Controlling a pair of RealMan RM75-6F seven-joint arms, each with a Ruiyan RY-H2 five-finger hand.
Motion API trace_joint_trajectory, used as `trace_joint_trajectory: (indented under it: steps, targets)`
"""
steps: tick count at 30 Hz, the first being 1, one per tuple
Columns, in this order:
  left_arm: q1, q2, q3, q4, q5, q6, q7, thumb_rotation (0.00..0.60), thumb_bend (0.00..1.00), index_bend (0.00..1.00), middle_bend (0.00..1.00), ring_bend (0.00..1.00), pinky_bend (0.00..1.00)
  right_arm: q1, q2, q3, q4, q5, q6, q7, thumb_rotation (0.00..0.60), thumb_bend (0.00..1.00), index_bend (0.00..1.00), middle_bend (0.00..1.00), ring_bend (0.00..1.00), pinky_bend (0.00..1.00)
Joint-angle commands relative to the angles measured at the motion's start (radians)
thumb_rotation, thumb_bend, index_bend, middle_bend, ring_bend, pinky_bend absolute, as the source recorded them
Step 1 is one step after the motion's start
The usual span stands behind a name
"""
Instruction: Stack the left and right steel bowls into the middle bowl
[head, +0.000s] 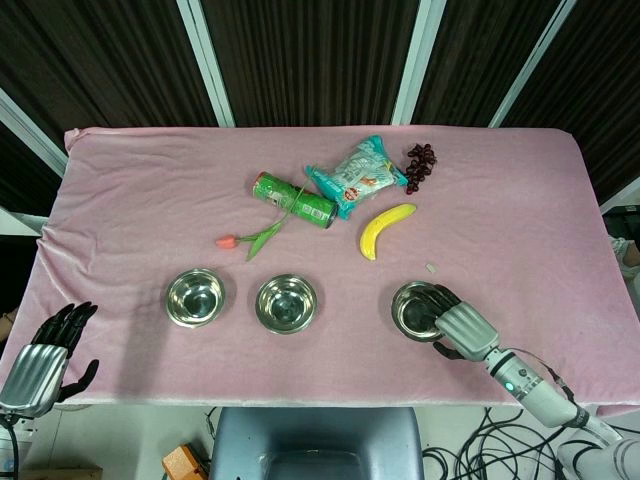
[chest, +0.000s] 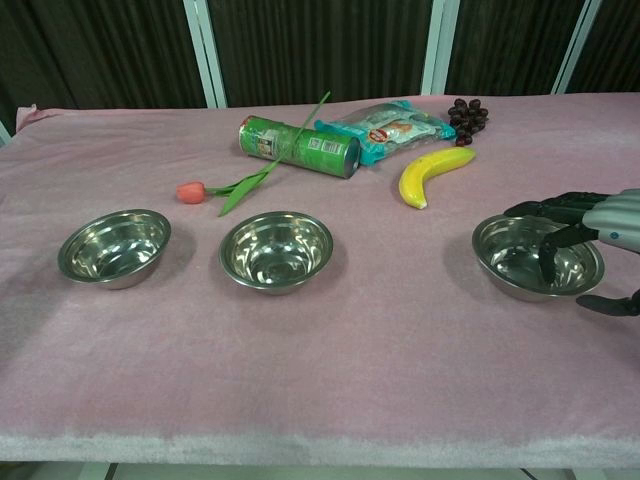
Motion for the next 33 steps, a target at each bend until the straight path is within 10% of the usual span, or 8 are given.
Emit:
trace_joint_trajectory:
  steps: [1, 18, 33]
  targets:
    - [-0.001, 0.000, 0.000, -0.001, 0.000, -0.001, -0.001, 0.600, 0.40, 0.00, 0.07, 0.04, 0.14, 0.006, -0.011, -0.001, 0.011, -0.004, -0.003, -0.003, 0.600, 0.51, 0.59, 0.00, 0.00, 0.00]
    - [0.009, 0.007, 0.004, -0.004, -0.009, 0.006, -0.005, 0.600, 0.40, 0.00, 0.08, 0.05, 0.14, 0.011, -0.030, 0.004, 0.026, 0.011, -0.009, -0.011, 0.600, 0.57, 0.69, 0.00, 0.00, 0.00]
    - [0.023, 0.020, 0.007, 0.008, -0.012, 0.023, -0.070, 0.600, 0.37, 0.00, 0.09, 0.05, 0.14, 0.071, -0.030, 0.121, -0.034, 0.069, 0.003, -0.086, 0.600, 0.57, 0.73, 0.00, 0.00, 0.00]
